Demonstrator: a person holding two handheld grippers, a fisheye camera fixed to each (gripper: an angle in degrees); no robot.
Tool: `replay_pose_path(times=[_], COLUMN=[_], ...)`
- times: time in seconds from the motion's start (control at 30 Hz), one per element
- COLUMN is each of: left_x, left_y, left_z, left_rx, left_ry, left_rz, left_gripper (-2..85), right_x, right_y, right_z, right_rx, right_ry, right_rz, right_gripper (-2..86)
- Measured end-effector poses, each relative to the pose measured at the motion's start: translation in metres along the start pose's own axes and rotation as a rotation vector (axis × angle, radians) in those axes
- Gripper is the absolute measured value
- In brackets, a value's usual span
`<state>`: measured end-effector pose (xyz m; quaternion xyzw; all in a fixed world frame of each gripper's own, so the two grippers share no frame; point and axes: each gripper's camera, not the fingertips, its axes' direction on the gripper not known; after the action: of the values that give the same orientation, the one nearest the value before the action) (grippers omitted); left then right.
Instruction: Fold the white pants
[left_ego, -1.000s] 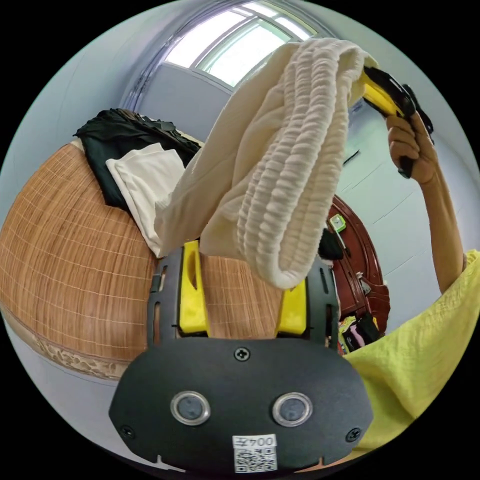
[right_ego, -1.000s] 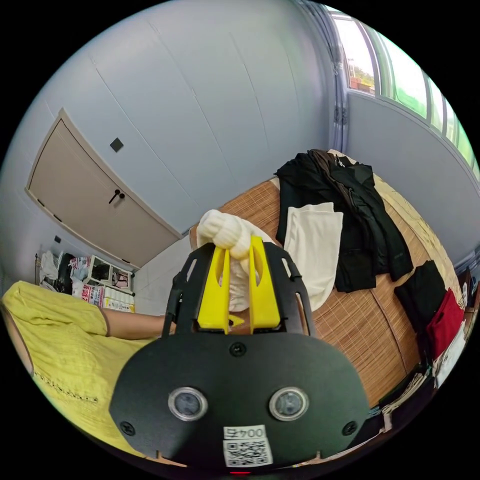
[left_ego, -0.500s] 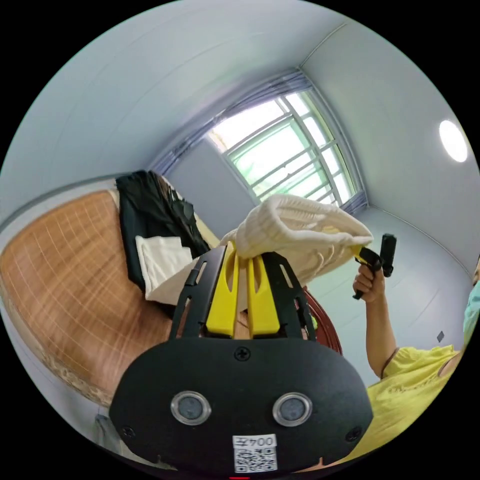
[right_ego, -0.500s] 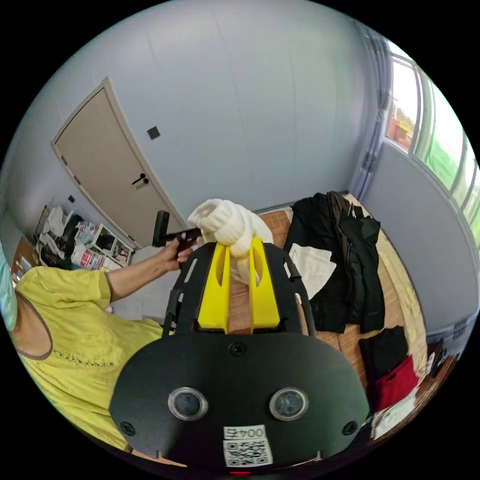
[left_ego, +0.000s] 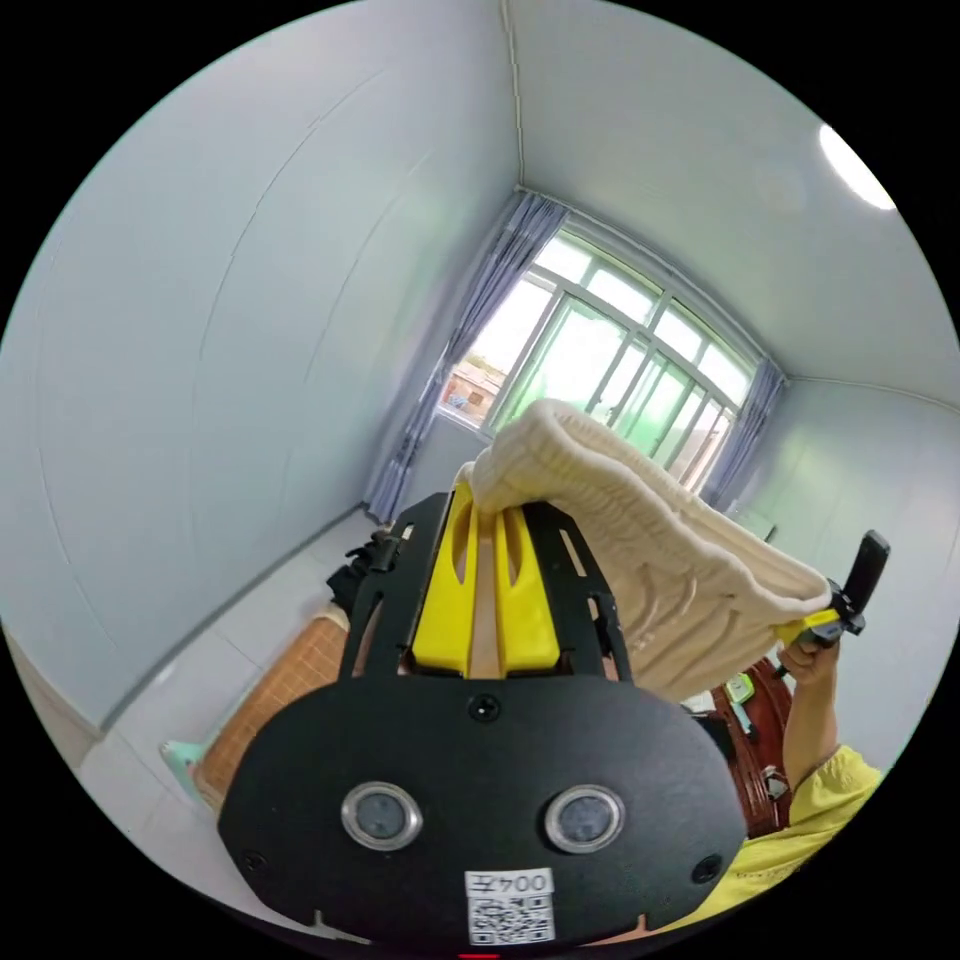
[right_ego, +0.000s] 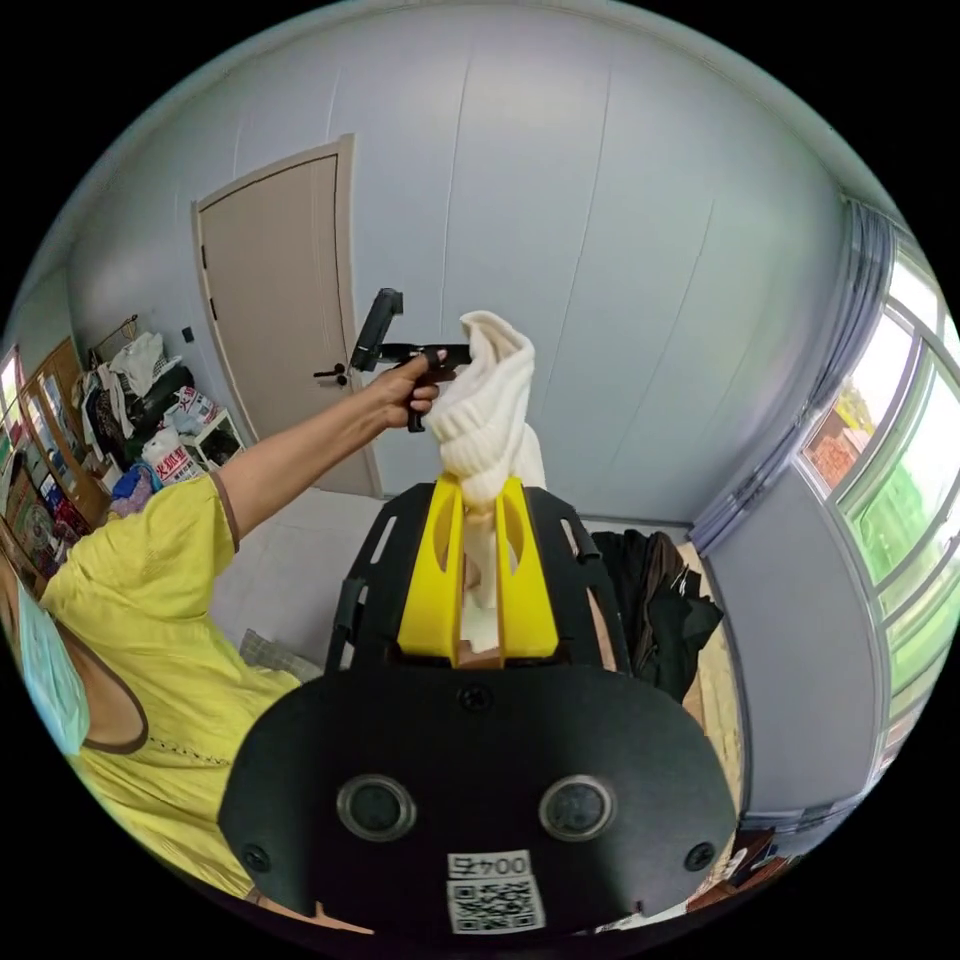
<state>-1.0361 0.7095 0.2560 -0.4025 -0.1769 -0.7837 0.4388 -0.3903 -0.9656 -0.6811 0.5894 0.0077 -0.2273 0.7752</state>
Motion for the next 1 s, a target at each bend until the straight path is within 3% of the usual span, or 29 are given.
replay_pose_path(times=[0.2, 0.43, 0.7, 1.0], left_x=[0.058, 0.139, 0.22, 0.356], left_y=[-0.088, -0.1, 0.015, 0.232], left_z=[-0.005, 0.102, 0.284, 0.48], left_rx=[0.037, -0.112, -0.33, -0.74], left_ry=[-0.126, -0.192, -0.097, 0.052], left_rz=[0.112, 0.303, 0.375, 0.375], left_gripper=[1.0, 1.2, 1.0, 0.5], right_x=[0.013, 0.077, 0.163, 0.19], right_y=[-0.016, 0.057, 0.268, 0.535], right_z=[-0.05, -0.088, -0.113, -0.182], right_rx=[0.125, 0.183, 0.214, 0.074], right_ry=[-0.126, -0.194, -0.241, -0.133], right_rz=[0.032, 0.259, 0.778, 1.258], right_gripper=[5.7, 5.5, 5.5, 5.4])
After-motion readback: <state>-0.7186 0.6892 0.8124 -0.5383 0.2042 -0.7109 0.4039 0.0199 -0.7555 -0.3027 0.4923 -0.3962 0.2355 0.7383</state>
